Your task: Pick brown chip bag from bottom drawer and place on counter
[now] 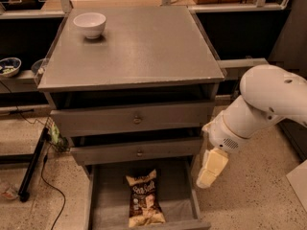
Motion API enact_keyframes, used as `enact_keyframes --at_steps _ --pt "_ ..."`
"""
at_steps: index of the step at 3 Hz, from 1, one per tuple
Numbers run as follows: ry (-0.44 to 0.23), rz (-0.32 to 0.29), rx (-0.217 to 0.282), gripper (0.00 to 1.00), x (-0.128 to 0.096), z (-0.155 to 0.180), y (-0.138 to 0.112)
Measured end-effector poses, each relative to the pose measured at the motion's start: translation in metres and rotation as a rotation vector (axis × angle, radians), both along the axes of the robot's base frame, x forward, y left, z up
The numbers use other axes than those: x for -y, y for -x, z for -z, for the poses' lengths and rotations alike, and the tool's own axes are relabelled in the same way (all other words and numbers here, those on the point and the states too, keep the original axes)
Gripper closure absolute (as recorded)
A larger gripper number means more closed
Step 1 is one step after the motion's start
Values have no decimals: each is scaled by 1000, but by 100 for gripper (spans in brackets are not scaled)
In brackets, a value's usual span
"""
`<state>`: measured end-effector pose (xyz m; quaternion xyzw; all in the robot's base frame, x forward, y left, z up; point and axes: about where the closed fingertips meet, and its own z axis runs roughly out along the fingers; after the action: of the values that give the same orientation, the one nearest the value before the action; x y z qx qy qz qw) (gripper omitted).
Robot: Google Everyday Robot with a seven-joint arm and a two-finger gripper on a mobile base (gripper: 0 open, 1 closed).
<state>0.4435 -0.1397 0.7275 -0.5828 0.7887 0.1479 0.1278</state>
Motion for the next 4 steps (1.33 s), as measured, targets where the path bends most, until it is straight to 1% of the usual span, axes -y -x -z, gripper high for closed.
enact_keyframes --at_steps 1,2,3,4 --pt "0 0 0 0 0 0 0" --pt "-30 10 -5 0 -3 21 -14" --pt "-40 10 -5 0 -9 35 -29" --pt "-49 5 -48 0 -30 65 -66"
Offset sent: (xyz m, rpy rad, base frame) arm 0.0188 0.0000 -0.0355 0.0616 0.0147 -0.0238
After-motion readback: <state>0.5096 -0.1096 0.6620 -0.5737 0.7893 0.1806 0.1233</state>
